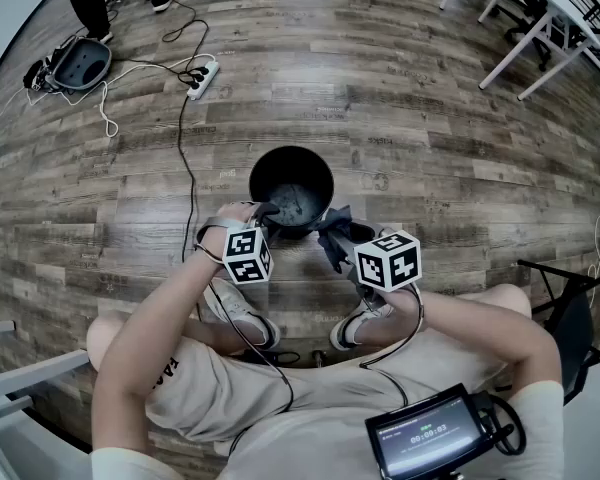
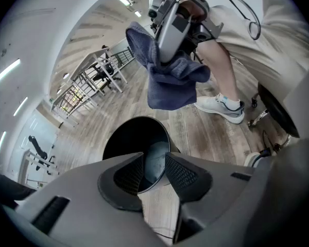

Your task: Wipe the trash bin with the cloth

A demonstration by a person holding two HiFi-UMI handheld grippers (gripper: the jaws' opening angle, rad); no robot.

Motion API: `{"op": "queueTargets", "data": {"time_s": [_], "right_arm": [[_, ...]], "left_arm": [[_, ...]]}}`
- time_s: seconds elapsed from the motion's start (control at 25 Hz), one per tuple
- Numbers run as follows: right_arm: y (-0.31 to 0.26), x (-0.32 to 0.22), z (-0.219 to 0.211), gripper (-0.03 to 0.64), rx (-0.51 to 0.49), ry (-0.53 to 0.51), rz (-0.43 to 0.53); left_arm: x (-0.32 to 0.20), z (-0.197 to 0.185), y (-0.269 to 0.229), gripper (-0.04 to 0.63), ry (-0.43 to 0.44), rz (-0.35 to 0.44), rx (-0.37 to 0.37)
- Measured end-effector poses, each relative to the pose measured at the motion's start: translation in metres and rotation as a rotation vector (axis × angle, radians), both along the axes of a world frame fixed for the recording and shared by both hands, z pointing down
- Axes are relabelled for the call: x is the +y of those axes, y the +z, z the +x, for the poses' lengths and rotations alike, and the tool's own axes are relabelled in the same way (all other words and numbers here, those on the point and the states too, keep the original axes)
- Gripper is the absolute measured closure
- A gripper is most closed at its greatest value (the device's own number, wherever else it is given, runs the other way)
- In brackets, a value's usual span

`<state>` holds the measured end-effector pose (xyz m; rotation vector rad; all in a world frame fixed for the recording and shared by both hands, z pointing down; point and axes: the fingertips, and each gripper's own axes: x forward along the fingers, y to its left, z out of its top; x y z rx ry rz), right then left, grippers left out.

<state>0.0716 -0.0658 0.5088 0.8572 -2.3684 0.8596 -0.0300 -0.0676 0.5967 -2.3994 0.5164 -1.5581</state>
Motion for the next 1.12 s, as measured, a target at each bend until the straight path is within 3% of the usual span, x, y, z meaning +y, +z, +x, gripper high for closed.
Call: {"op": "queueTargets", "data": {"time_s": [0.16,0.32,0.84,1.12], "right_arm": [[0.026,-0.003,-0.009,0.537,0.041,-0.015,0.009],[0.045,0.001,-0.022,0.537,0.06,-0.044,0.014],[0.121,0.006,-0.044,0.537,0.153,-0.111,-0.041],[0.152,-0.001,-0.048,0.537,0.175,-0.092,-0.073]], "left_arm": [[-0.002,-0.001,0.022,0.468,-0.044,-0.039,-0.004],[0.007,-0.002,0.04,0.468,-0.024,-0.071,-0.023],[0.001,0.001,0.07,0.469,0.006,-0.038,-0.123],[-0.003,0.004,0.074,0.476,-0.002,-0.046,-0.122]]}}
